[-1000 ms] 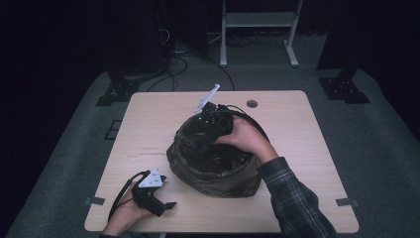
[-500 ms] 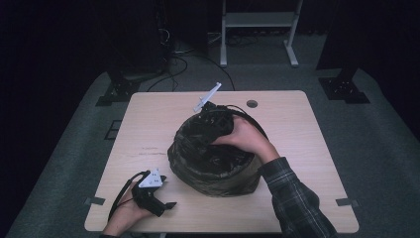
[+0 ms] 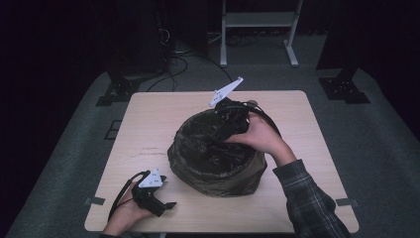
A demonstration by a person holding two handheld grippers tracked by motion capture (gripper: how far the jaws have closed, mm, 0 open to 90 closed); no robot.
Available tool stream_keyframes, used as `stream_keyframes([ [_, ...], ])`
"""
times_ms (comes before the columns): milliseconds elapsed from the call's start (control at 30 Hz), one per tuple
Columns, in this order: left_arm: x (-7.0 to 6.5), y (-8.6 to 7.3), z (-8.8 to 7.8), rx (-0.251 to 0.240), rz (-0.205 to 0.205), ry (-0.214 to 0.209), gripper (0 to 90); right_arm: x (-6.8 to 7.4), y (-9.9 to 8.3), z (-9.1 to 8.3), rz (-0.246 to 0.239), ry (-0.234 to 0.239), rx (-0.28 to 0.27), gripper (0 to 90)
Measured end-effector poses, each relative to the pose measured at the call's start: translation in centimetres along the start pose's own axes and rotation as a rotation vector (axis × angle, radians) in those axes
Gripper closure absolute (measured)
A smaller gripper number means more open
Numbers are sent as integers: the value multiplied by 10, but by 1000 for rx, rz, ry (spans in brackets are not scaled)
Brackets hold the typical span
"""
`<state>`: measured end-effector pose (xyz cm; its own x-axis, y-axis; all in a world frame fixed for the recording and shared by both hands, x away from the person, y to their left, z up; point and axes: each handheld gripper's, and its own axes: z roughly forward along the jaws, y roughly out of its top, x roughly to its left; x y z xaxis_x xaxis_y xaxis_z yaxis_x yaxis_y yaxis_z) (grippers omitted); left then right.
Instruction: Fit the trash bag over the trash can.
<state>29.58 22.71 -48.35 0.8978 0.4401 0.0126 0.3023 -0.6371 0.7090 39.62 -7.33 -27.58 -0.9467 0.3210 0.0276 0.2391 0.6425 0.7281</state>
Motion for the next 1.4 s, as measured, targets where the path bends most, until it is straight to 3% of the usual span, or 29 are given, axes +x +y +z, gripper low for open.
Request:
stream_keyframes([
  [467,-1,0,0,0,-2,1,0,10,-18,-38,-22,-11,-108,88],
  [700,-1,0,0,-1,-2,1,0,17,-38,-61,-16,-18,-166,88],
  [1400,0,0,0,-1,-1,-1,0,31,-94,-85,16,-57,-224,88],
])
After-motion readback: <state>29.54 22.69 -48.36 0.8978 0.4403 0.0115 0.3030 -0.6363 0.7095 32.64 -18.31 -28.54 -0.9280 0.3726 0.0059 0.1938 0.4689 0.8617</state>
